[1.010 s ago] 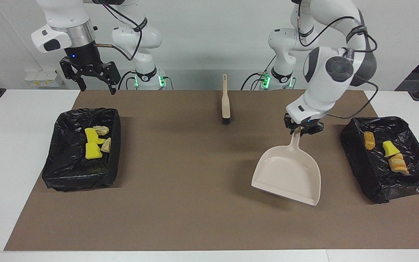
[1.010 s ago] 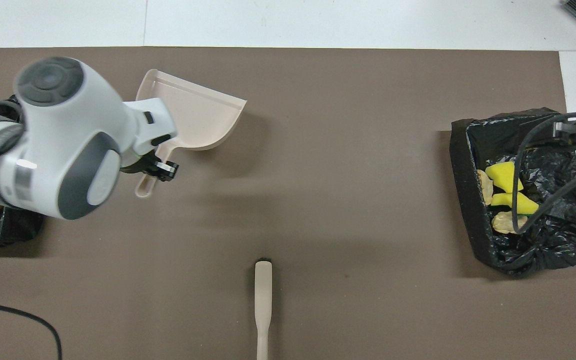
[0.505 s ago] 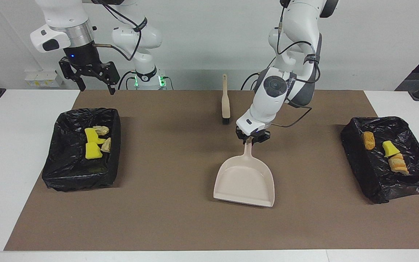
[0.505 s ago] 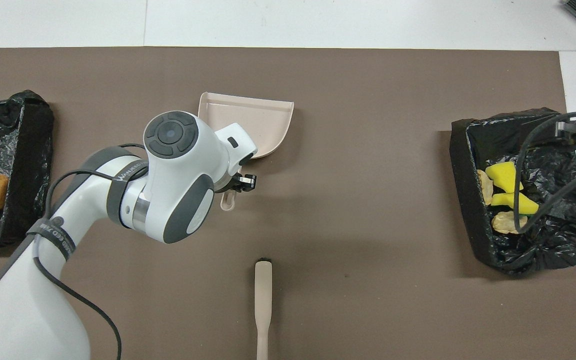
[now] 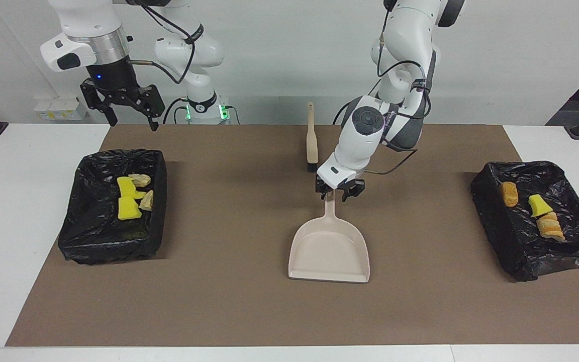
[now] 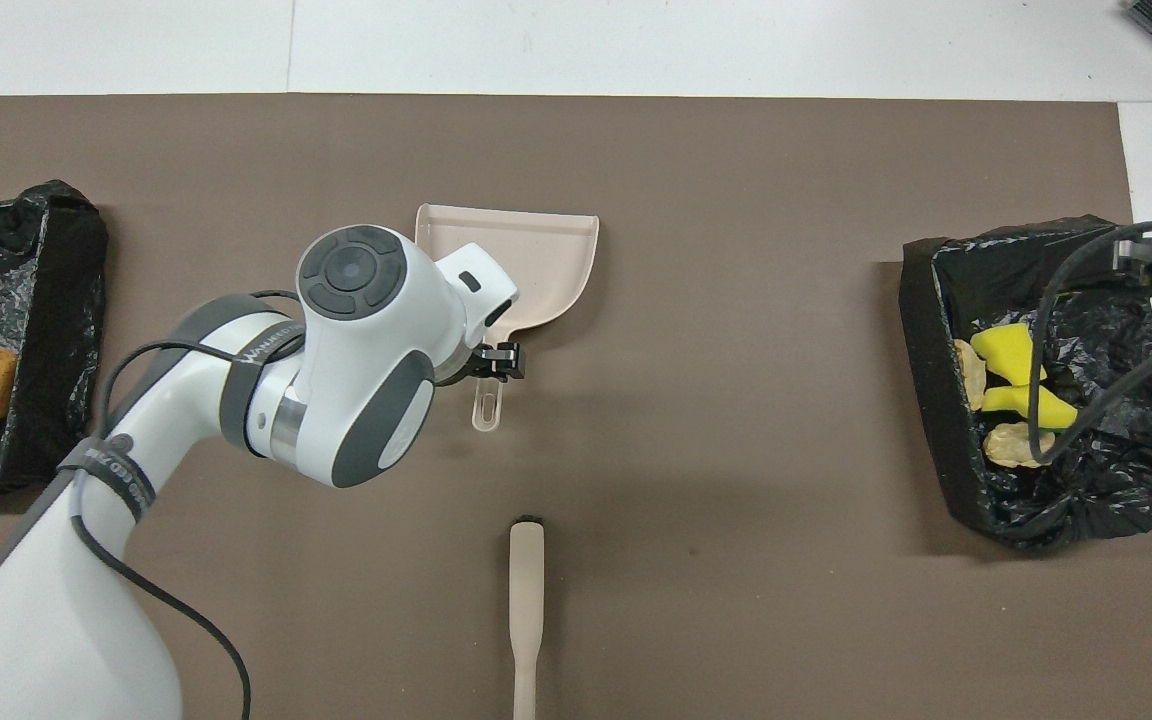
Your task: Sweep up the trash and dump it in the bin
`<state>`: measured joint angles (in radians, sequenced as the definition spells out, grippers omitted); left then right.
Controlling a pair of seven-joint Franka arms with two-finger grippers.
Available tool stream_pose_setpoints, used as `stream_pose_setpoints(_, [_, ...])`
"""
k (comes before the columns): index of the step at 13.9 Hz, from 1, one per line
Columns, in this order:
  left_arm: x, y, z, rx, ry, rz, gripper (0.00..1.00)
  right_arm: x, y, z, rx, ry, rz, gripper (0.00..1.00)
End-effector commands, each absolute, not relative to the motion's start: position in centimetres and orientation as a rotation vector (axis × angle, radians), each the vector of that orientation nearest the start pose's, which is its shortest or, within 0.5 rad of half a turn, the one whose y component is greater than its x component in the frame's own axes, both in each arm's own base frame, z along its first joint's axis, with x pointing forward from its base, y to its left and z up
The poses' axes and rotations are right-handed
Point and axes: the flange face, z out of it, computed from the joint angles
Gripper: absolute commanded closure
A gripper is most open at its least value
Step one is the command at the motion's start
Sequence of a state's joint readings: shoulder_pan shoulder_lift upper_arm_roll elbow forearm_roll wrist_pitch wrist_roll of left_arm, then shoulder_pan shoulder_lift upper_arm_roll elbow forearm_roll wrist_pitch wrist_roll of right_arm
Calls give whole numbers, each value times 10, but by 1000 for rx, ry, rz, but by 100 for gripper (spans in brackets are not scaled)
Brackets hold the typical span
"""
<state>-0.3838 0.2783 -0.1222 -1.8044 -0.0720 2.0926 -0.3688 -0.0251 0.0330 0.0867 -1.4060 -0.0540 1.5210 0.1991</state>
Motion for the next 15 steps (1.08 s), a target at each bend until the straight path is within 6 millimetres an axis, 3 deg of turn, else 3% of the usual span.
stream_pose_setpoints(1, [574, -238, 435, -3248, -15, 18, 0, 560, 25, 683, -3157, 188, -166, 0])
stream_pose_setpoints(5, [585, -162, 490, -3238, -90, -10, 0, 560, 28, 683, -3117, 182, -157, 0])
stream_pose_setpoints(10, [551, -76, 545, -3207, 162, 104, 0, 560, 29, 684, -3108, 183, -164, 0])
stream_pose_setpoints(13, [530, -64, 577, -3182, 172, 95, 0, 561, 29, 684, -3107, 185, -169, 0])
stream_pose_setpoints(15, [521, -54, 588, -3166, 172, 112, 0, 561, 29, 684, -3106, 185, -174, 0])
